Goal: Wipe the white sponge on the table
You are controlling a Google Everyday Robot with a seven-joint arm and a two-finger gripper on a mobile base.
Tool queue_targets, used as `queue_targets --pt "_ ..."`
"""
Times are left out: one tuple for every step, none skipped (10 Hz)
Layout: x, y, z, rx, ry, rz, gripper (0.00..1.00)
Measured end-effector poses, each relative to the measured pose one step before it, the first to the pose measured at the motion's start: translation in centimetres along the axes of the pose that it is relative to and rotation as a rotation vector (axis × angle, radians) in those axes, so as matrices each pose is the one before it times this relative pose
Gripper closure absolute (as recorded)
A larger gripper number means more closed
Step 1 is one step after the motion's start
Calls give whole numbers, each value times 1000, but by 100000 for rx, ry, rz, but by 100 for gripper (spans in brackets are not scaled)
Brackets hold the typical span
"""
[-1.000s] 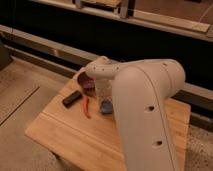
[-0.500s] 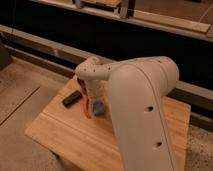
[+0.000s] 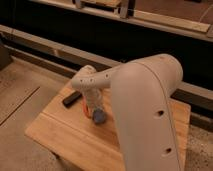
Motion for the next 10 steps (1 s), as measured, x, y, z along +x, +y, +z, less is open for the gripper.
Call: queue_targets --pt "681 -499 409 404 985 1607 100" --pt "683 -768 432 331 1336 2383 100" --pt "446 -852 339 331 1294 2276 100" --pt "477 -1490 515 507 2430 4079 100" --pt "74 -1252 362 617 1663 3015 100" --pt "-23 -1056 295 725 1337 2738 100" --pt "-379 -1305 303 1142 1668 3480 100" --pt "-743 -679 -90 148 481 2474 100" --pt "-892 -574 -181 30 352 2307 100" --pt "-994 -379 -213 -159 279 1856 100"
